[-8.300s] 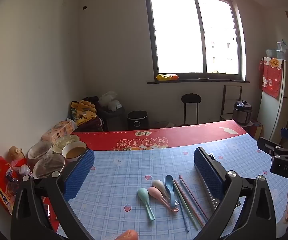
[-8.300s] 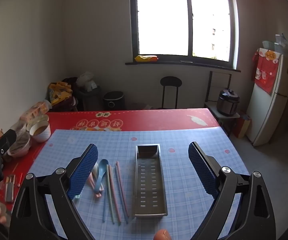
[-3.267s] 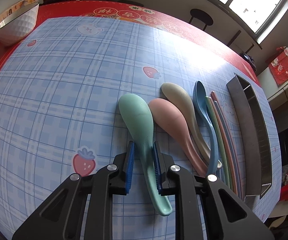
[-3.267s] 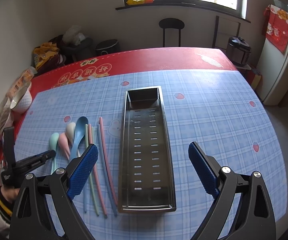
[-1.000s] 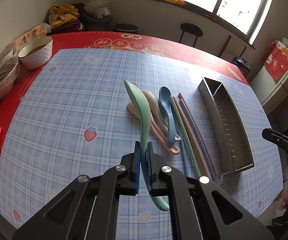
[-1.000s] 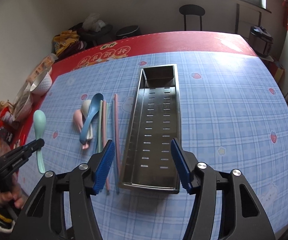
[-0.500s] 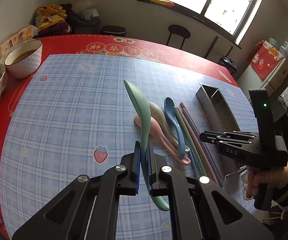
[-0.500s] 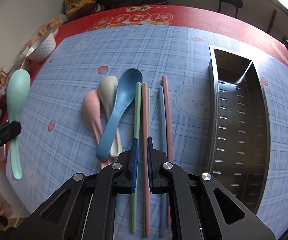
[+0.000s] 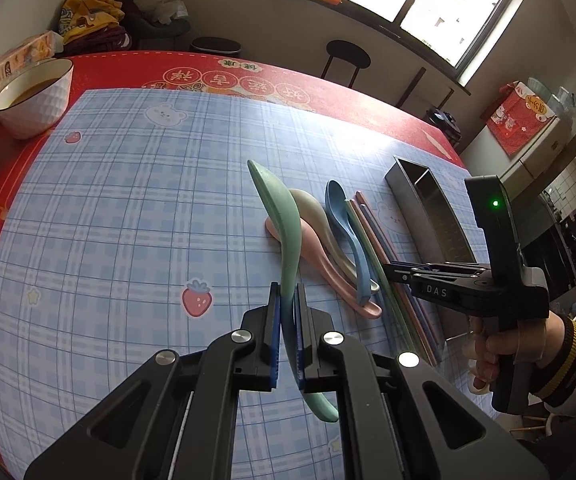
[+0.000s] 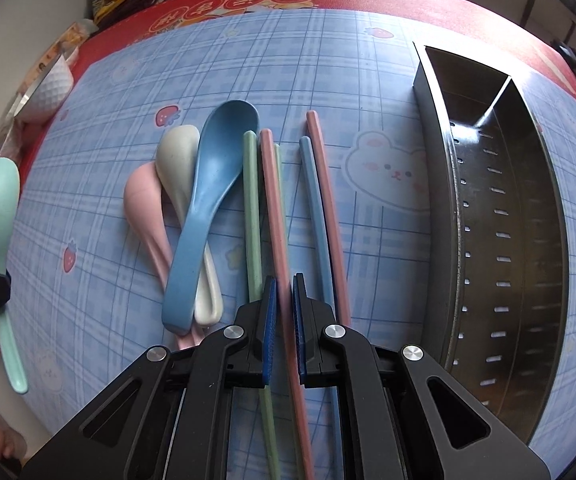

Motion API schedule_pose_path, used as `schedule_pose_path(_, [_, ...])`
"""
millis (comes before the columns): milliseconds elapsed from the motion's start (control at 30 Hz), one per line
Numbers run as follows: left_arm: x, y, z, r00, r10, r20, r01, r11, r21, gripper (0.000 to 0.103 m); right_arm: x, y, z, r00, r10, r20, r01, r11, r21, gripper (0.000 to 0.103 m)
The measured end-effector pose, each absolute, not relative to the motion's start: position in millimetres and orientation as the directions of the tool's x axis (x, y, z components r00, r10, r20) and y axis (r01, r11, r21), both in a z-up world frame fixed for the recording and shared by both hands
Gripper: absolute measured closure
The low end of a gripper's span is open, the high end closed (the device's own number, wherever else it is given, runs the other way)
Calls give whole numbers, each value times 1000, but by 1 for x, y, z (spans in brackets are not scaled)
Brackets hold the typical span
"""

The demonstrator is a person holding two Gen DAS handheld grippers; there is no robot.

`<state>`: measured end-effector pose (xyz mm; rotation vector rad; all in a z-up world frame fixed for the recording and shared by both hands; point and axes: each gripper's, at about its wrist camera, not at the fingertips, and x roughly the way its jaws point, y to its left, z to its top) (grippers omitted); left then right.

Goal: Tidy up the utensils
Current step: 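Close the right tool on a pink chopstick while the left tool holds the spoon raised, then carry the pink chopstick into the steel basket with the right tool and open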

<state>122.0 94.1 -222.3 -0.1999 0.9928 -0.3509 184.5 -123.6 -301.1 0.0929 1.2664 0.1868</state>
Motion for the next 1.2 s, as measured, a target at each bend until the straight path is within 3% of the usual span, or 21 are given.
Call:
schedule_pose_path(267, [123, 96, -222, 494, -387, -778, 217, 922, -321, 97, 166, -125, -290, 332, 218, -918, -41, 975, 216, 97])
schedule_pose_path(800, [117, 72, -213, 504, -403, -764, 273, 913, -302, 97, 139, -189, -240, 502, 127, -855, 81, 978, 193, 97])
schedule_pose_path(1200, [100, 49, -193, 590, -290, -754, 144, 956, -255, 97, 168, -263, -255, 492, 65, -868, 55, 993, 105, 97])
